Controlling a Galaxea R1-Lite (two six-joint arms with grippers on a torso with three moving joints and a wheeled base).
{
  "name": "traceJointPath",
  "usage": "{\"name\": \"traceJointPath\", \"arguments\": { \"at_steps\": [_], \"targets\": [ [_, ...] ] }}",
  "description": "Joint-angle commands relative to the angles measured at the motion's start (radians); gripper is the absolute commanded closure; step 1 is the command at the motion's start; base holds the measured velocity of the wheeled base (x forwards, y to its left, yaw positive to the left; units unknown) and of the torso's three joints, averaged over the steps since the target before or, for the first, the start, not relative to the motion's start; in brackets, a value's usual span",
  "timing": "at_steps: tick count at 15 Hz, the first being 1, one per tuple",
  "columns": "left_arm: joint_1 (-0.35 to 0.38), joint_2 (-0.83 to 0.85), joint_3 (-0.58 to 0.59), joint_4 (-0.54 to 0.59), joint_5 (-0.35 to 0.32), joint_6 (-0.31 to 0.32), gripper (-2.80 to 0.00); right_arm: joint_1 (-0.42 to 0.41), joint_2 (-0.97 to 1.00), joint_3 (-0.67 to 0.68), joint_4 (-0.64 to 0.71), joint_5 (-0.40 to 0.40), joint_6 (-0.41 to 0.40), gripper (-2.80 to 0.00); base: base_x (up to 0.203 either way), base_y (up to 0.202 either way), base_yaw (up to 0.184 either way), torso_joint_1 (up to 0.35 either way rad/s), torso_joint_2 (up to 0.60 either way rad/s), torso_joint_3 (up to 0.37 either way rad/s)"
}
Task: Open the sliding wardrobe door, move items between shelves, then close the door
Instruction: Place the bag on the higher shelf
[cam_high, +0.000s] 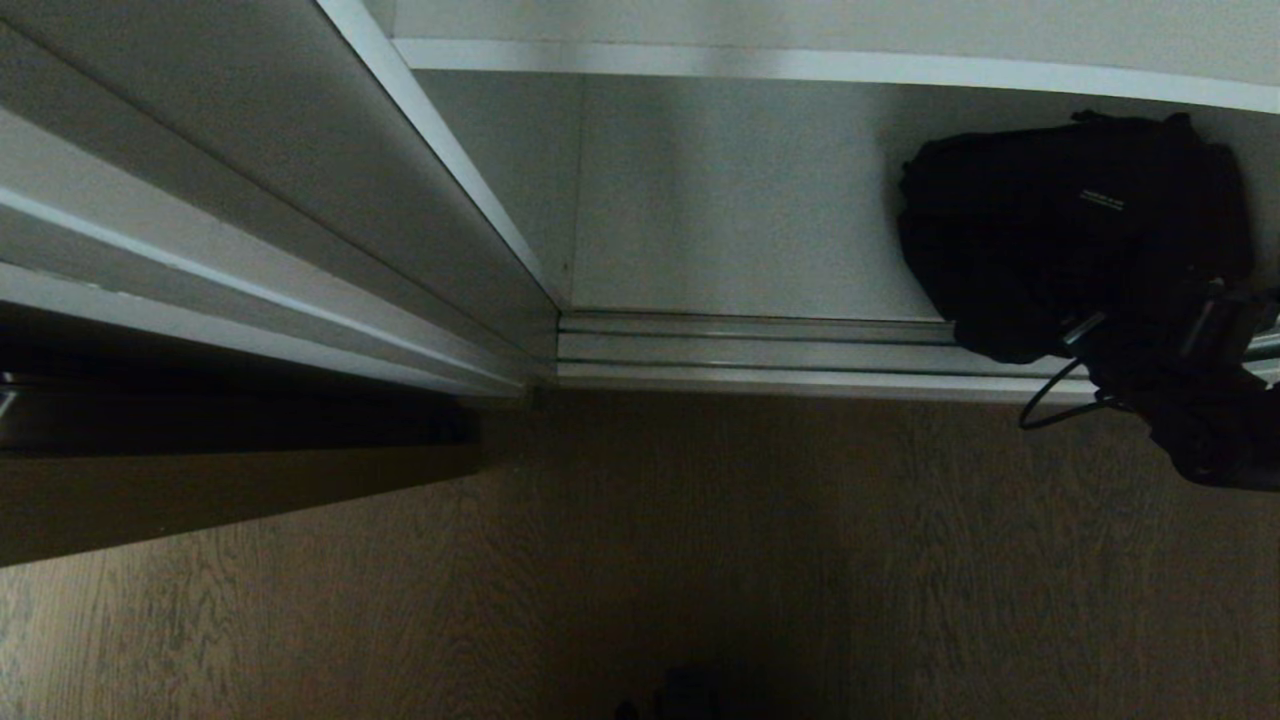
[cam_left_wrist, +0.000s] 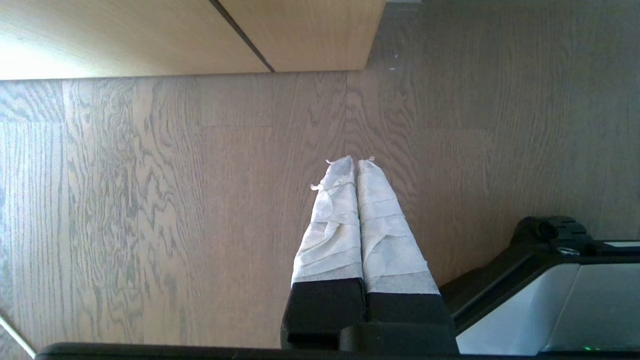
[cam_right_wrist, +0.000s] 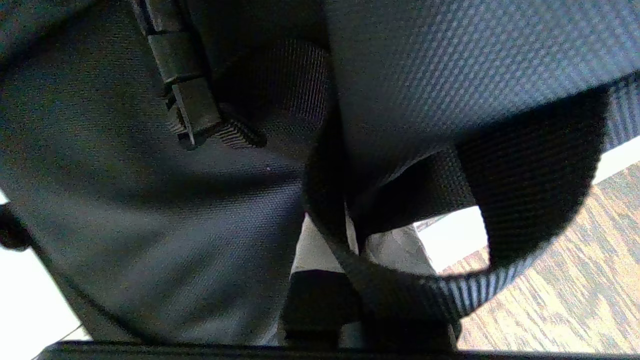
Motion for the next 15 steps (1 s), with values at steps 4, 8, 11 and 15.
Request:
{"name": "traceJointPath", "arguments": {
  "at_steps": [4, 8, 11, 15],
  "targets": [
    [0.000, 0.002, 0.000, 0.001, 0.000, 0.000, 0.00, 0.024, -0.131, 0.088, -0.010, 0.004, -0.047, 0.00, 0.000, 0.000, 0.000, 0.000, 0.00, 0.000],
    [0.000, 0.002, 0.000, 0.001, 0.000, 0.000, 0.00, 0.029, -0.258, 0.178, -0.011, 0.006, -0.067, 0.00, 0.000, 0.000, 0.000, 0.000, 0.00, 0.000],
    [0.000, 0.002, 0.000, 0.001, 0.000, 0.000, 0.00, 0.029, -0.341, 0.227, -0.011, 0.006, -0.075, 0.00, 0.000, 0.000, 0.000, 0.000, 0.00, 0.000],
    [0.000, 0.002, 0.000, 0.001, 0.000, 0.000, 0.00, 0.061, -0.439, 0.298, -0.011, -0.003, -0.253, 0.00, 0.000, 0.000, 0.000, 0.000, 0.00, 0.000]
  ]
}}
